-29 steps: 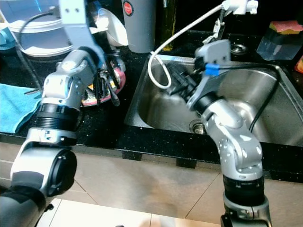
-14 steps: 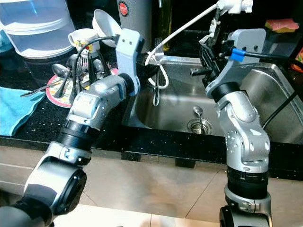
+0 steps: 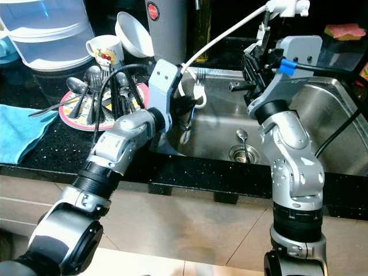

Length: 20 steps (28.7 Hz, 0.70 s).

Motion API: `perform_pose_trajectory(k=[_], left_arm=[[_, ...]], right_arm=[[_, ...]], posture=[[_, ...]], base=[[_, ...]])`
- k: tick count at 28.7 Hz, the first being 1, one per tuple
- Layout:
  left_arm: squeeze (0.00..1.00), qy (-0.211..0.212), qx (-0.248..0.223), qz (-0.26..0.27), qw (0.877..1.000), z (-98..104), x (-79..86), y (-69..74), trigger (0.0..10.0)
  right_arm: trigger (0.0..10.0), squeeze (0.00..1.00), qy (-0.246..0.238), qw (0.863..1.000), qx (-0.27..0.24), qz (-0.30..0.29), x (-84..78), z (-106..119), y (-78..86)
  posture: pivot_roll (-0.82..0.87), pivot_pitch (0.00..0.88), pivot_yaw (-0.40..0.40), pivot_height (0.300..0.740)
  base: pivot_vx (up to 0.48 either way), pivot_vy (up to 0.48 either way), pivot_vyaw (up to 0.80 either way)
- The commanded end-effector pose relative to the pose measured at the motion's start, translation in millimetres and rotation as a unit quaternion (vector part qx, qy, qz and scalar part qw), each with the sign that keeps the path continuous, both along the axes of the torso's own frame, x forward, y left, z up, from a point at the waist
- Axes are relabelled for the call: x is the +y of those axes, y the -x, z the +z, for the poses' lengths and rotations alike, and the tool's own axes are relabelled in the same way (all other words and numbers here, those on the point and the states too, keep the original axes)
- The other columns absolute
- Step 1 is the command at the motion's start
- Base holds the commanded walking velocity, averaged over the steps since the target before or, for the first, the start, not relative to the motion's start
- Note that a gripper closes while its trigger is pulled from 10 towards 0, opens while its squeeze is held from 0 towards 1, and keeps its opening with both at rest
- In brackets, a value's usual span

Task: Kitchen organization

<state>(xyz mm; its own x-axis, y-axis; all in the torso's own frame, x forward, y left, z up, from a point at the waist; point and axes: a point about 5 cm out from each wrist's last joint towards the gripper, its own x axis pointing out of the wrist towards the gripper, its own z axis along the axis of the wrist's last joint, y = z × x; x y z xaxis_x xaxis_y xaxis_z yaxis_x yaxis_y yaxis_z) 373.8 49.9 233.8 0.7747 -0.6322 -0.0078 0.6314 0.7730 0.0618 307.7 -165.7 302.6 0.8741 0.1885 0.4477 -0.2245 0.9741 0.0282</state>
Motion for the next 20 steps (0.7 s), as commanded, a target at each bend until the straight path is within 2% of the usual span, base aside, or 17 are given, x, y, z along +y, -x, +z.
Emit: perform_pose_trajectory(k=[1,8,9,10,12,13,14,16,19,20], left_arm=[[1.0,0.009,0.01,0.001,1.0,-3,-0.4,-1.1,10.0],[1.0,0.048,-0.044,0.002,0.998,14,2.7,0.7,10.0],[0.01,0.051,-0.063,0.005,0.997,19,3.4,2.0,10.0],[0.01,0.051,-0.063,0.005,0.997,19,3.4,2.0,10.0],[0.0,0.032,-0.101,0.055,0.993,30,10.1,-0.2,10.0],[0.0,0.032,-0.101,0.055,0.993,30,10.1,-0.2,10.0],[0.0,0.011,-0.101,0.1,0.99,34,17.8,-5.9,10.0],[0.0,-0.018,-0.065,0.185,0.981,38,36.8,-17.9,10.0],[0.0,-0.019,-0.035,0.231,0.972,45,53.7,-24.1,10.0],[0.0,-0.019,-0.035,0.231,0.972,45,53.7,-24.1,10.0]], right_arm=[[10.0,0.0,-0.001,1.0,-0.003,-0.002,0.0,0,0.6],[10.0,0.0,-0.005,1.0,-0.004,-0.002,0.0,1,0.3],[10.0,0.0,-0.006,1.0,-0.005,-0.002,0.1,1,0.2],[10.0,0.0,-0.006,1.0,-0.005,-0.002,0.1,1,0.2],[10.0,0.0,-0.007,1.0,-0.005,-0.002,0.8,1,0.1],[10.0,0.0,-0.007,1.0,-0.005,-0.002,0.8,1,0.1],[10.0,0.0,-0.008,1.0,-0.005,-0.002,1.1,1,0.0],[10.0,0.0,-0.01,1.0,-0.005,-0.002,1.5,1,0.0],[10.0,0.0,-0.01,1.0,-0.004,-0.003,1.5,0,0.0],[10.0,0.0,-0.01,1.0,-0.004,-0.003,1.5,0,0.0]], posture=[[0.03,0.062,0.034,0.74],[0.03,0.072,0.033,0.74],[0.03,0.072,0.033,0.74],[0.03,0.072,0.033,0.74],[0.03,0.08,0.037,0.74],[0.03,0.08,0.037,0.74],[0.03,0.082,0.037,0.74],[0.03,0.085,0.038,0.74],[0.04,0.086,0.038,0.74],[0.04,0.086,0.038,0.74]], base=[[0.0,0.0,0.0],[0.0,0.0,0.0],[0.0,0.0,0.0],[0.0,0.0,0.0],[0.0,0.0,0.0],[0.0,0.0,0.0],[0.0,0.0,0.0],[0.0,0.0,0.0],[0.0,0.0,0.0],[0.0,0.0,0.0]])
